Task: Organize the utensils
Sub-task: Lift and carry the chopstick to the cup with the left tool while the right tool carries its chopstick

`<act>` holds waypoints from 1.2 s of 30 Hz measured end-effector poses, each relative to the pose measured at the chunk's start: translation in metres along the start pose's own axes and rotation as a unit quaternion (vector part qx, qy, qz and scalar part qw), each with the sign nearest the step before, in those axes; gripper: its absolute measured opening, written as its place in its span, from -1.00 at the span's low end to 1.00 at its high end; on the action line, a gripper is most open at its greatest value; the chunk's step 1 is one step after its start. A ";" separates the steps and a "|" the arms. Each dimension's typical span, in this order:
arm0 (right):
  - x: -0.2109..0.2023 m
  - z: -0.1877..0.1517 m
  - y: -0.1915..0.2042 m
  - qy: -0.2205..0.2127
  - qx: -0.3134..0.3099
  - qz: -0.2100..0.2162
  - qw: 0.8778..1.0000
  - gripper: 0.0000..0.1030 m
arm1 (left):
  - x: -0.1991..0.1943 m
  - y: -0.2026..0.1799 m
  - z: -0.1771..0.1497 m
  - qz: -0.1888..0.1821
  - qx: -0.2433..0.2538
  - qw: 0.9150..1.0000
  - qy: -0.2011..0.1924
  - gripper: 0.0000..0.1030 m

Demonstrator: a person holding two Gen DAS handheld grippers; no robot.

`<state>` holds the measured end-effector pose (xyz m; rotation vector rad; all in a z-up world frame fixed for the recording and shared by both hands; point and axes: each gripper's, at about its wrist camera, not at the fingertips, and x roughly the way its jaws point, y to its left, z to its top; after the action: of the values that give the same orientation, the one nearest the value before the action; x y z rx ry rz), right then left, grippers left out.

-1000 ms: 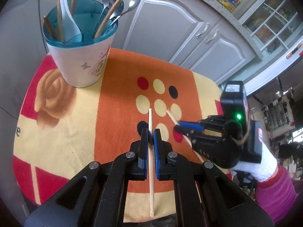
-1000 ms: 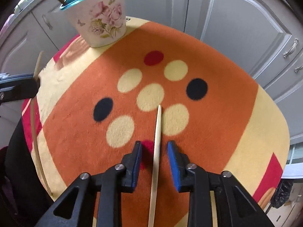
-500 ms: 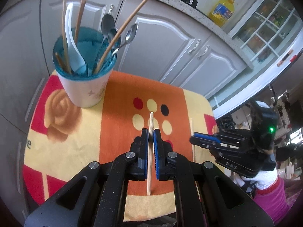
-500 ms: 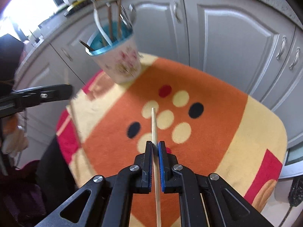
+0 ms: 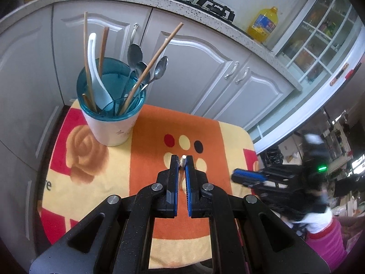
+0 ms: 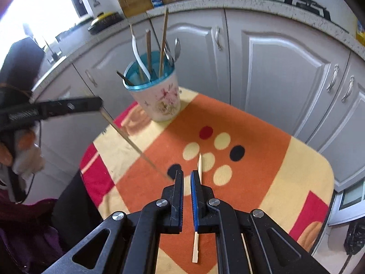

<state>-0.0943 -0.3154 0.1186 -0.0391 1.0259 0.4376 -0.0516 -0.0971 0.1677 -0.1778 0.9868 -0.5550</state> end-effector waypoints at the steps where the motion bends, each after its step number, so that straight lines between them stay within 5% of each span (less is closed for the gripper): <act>1: 0.013 -0.002 0.000 0.017 -0.004 -0.015 1.000 -0.72 | -0.001 0.002 0.000 -0.001 -0.003 1.000 0.000 -0.93; 3: 0.037 -0.005 0.002 0.042 -0.011 -0.016 0.999 -0.51 | -0.002 0.005 0.000 -0.001 -0.007 1.000 0.000 -0.93; 8: 0.098 -0.005 0.005 0.098 -0.026 -0.048 0.994 -0.52 | -0.012 0.009 0.002 0.002 -0.009 1.000 -0.007 -0.92; 10: 0.115 -0.002 0.007 0.100 -0.037 -0.062 0.992 -0.63 | -0.017 0.011 0.002 0.004 -0.009 1.000 -0.009 -0.92; 11: 0.116 0.000 0.008 0.095 -0.038 -0.061 0.993 -0.84 | -0.018 0.011 0.003 0.005 -0.010 1.000 -0.010 -0.92; 15: 0.109 0.005 0.009 0.105 -0.042 -0.046 0.993 -0.89 | -0.027 0.016 0.005 0.008 -0.014 1.000 -0.018 -0.93; 25: 0.005 0.015 0.019 0.000 -0.011 0.011 1.000 -0.89 | -0.043 0.020 0.013 0.015 -0.009 0.999 -0.034 -0.93; 36: -0.029 0.057 0.051 -0.084 -0.011 0.065 0.994 -0.89 | -0.084 0.035 0.044 0.029 -0.015 0.997 -0.073 -0.93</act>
<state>-0.0790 -0.2653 0.1817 0.0448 0.8617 0.5618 -0.0381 -0.0278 0.2409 -0.2124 0.8556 -0.4683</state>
